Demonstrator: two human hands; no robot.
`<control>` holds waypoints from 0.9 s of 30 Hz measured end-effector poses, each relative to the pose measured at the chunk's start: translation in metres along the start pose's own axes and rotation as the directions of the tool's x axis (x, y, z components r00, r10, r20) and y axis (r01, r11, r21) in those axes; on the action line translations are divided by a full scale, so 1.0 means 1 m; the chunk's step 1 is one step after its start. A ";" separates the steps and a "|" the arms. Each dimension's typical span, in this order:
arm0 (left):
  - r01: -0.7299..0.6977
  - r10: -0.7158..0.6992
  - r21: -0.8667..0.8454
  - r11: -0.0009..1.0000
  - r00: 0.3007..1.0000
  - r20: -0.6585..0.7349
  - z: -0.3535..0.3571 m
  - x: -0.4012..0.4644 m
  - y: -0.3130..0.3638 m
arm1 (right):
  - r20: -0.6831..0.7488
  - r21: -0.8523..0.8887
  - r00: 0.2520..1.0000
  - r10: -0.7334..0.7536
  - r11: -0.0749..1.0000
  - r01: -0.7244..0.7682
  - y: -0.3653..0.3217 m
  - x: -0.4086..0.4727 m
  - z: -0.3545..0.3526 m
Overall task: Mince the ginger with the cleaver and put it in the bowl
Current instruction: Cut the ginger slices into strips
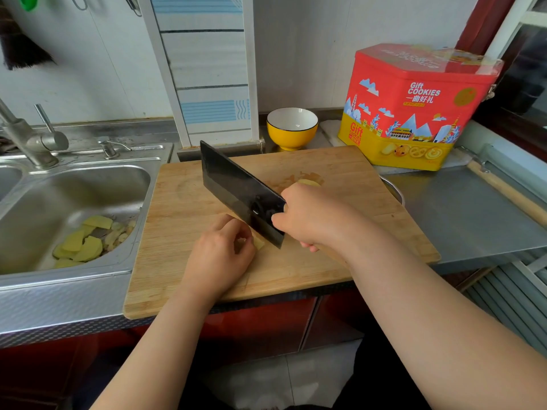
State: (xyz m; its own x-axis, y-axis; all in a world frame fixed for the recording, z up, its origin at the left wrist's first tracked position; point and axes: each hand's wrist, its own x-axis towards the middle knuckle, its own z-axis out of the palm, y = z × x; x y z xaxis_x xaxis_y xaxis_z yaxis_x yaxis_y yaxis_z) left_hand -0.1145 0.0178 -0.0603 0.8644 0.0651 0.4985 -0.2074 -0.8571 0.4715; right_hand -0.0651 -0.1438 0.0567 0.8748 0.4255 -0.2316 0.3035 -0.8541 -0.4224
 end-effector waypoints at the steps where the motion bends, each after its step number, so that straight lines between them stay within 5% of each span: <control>1: -0.006 0.006 0.011 1.000 1.000 0.000 0.000 -0.001 0.001 | 0.002 -0.020 1.000 -0.018 1.000 0.018 -0.002 -0.001 0.002; 14: -0.058 0.055 0.142 0.988 0.998 0.021 0.006 0.001 -0.003 | 0.000 -0.146 1.000 -0.031 0.989 0.031 -0.013 0.001 0.019; 20: -0.065 0.061 0.136 0.989 0.998 0.032 0.003 0.001 0.001 | 0.009 0.005 1.000 0.024 1.000 -0.024 -0.003 0.013 0.014; 27: 0.088 -0.088 0.006 0.996 0.996 -0.026 -0.002 -0.002 -0.003 | -0.008 -0.055 1.000 -0.030 0.998 0.029 -0.005 0.007 0.005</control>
State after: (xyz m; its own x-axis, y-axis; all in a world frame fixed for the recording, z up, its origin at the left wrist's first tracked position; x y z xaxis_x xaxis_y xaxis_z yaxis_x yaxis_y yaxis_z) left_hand -0.1164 0.0210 -0.0608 0.8673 0.1532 0.4737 -0.1277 -0.8511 0.5092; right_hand -0.0629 -0.1346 0.0527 0.8684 0.4483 -0.2120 0.3494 -0.8564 -0.3801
